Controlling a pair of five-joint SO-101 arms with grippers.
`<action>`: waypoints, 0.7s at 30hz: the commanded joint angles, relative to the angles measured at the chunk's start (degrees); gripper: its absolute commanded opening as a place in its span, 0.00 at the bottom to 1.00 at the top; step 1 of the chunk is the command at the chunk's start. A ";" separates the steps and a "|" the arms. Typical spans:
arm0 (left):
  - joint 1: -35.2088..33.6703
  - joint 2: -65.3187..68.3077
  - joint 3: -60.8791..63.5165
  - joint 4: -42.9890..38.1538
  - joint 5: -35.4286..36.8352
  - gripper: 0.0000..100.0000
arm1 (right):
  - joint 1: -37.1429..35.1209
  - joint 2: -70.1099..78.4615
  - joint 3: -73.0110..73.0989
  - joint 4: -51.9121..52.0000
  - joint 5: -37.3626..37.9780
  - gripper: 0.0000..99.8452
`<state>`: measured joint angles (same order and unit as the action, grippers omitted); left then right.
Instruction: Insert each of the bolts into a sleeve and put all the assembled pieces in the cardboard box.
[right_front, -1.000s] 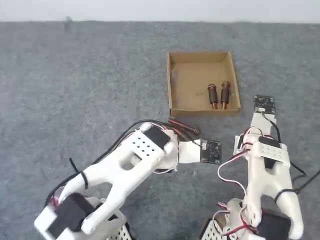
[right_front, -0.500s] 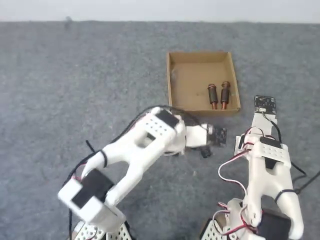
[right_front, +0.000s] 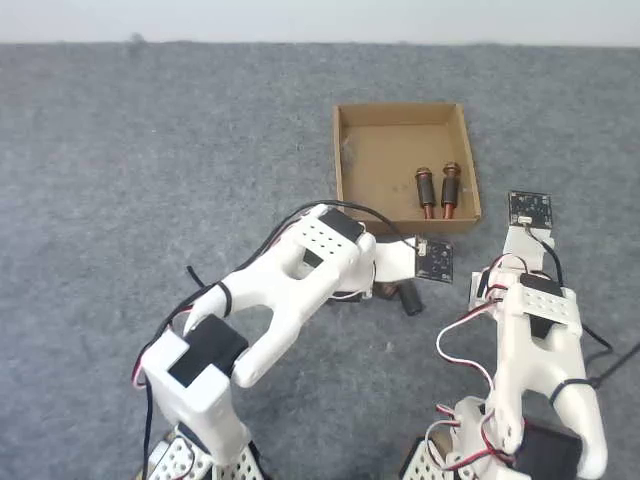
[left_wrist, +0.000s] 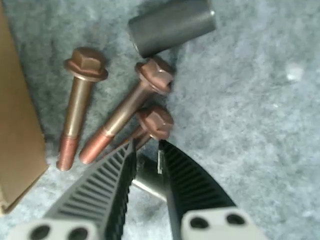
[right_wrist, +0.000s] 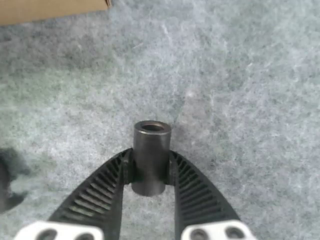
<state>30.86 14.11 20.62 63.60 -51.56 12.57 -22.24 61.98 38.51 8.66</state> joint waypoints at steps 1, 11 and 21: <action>-0.97 1.58 -2.51 -3.69 -0.70 0.07 | 0.40 0.13 -3.52 -1.01 0.70 0.01; -1.32 7.65 -10.42 2.11 -0.53 0.07 | 0.31 0.13 -3.43 -1.01 0.70 0.01; 2.64 7.91 -11.12 6.24 -0.70 0.07 | -0.57 0.13 -3.43 -1.01 0.79 0.01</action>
<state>30.86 21.93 10.51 67.12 -51.65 12.57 -22.24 61.98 38.51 8.66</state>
